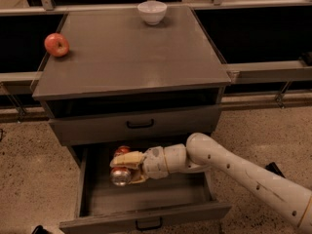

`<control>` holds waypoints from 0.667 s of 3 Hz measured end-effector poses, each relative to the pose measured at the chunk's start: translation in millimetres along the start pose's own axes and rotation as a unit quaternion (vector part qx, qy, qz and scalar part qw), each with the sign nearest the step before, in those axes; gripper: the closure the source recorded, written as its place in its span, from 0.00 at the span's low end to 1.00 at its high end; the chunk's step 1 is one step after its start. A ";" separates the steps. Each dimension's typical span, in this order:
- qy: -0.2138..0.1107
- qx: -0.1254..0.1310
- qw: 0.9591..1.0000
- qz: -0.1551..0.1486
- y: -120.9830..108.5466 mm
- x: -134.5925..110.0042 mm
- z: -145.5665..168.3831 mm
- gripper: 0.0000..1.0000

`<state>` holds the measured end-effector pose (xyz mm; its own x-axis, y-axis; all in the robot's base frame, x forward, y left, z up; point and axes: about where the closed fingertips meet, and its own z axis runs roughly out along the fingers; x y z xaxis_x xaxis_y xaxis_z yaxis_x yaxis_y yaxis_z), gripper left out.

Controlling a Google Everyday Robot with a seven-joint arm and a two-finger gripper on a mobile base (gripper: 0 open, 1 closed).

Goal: Place coke can into middle drawer

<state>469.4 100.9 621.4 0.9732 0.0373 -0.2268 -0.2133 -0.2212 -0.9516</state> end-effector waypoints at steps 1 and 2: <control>0.009 -0.006 1.000 0.010 42.5 30.7 -6.1 1.00; 0.018 -0.012 1.000 0.022 105.0 71.0 -8.8 1.00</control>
Offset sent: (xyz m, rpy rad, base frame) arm 0.0826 -0.0523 -0.2035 -0.0540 0.0572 -0.0736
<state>516.9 71.7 507.2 0.9657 -0.0081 -0.2595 -0.2535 -0.2446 -0.9359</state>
